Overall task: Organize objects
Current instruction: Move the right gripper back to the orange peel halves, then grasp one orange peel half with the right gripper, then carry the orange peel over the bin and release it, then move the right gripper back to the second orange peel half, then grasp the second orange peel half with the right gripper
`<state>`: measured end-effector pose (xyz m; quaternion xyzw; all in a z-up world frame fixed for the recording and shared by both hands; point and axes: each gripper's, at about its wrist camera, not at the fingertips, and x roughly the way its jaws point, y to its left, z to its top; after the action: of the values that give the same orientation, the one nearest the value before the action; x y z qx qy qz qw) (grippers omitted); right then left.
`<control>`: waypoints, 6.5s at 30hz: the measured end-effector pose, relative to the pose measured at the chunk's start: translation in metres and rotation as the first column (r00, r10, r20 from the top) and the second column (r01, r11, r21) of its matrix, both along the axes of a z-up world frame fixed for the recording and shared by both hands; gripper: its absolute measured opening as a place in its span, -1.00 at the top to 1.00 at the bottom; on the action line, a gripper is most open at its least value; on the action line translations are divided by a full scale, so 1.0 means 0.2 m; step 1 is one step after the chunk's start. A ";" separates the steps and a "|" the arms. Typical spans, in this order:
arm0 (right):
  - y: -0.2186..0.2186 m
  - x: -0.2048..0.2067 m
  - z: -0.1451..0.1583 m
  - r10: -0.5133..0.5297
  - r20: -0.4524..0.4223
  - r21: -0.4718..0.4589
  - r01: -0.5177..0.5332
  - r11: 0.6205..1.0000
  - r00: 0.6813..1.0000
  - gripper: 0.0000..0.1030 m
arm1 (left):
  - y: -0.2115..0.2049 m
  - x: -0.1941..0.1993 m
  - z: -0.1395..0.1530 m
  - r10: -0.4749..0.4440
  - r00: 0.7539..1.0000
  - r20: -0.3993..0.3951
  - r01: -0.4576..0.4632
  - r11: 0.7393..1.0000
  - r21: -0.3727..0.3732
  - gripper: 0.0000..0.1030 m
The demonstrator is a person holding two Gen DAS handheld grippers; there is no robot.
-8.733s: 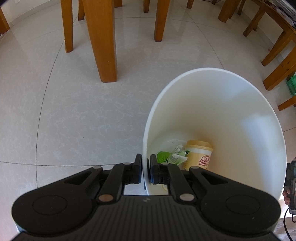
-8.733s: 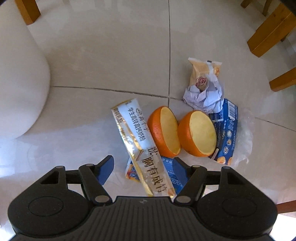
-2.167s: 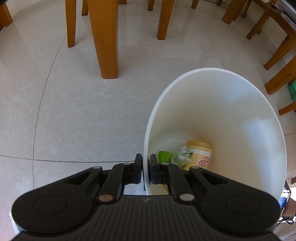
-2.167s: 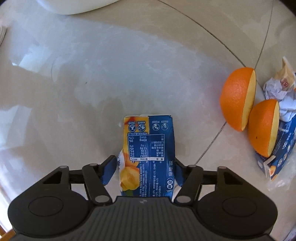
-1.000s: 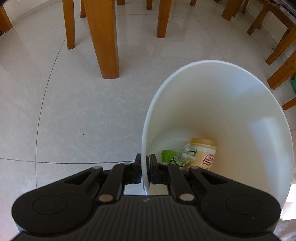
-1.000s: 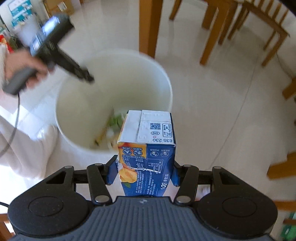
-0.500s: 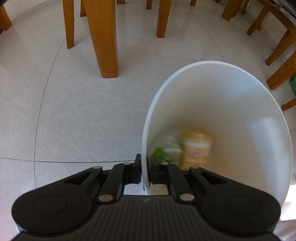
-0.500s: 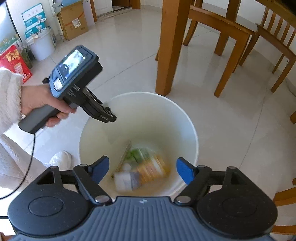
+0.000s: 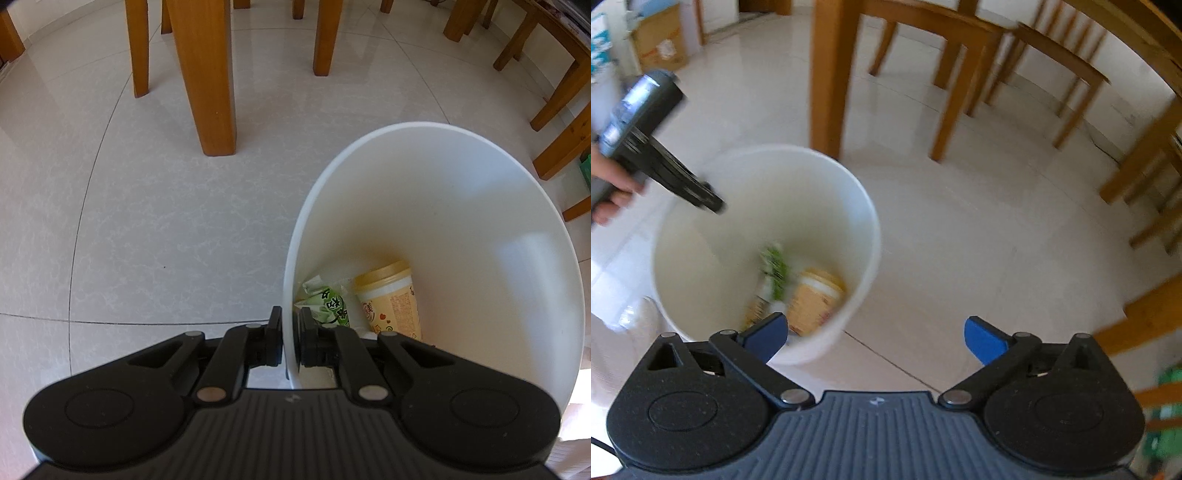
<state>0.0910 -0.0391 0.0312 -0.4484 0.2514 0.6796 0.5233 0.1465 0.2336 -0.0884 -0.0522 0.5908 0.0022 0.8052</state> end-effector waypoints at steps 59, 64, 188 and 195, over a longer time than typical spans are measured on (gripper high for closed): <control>-0.03 0.90 -1.53 -0.858 -0.218 -0.504 0.699 0.507 0.465 -0.42 | 0.00 0.02 0.00 -0.005 1.000 -0.001 0.005 1.000 -0.003 0.88; -0.04 0.85 -1.49 -0.830 -0.174 -0.520 0.667 0.534 0.529 -0.32 | 0.00 0.02 0.00 -0.007 1.000 0.001 0.007 1.000 -0.003 0.88; 0.30 0.75 -1.37 0.243 -0.081 -0.464 -0.252 0.850 0.967 -0.51 | 0.00 0.01 0.00 0.001 1.000 0.006 -0.001 0.999 -0.032 0.88; 0.13 0.71 -1.04 0.516 -0.087 -0.435 -0.499 0.750 0.852 -0.50 | 0.01 0.02 0.00 0.004 1.000 0.007 -0.004 0.999 -0.038 0.88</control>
<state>0.2333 -0.0125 -0.1764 -0.6193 0.2577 0.7118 0.2081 0.1501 0.2349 -0.0883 -0.0688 0.5877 -0.0075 0.8061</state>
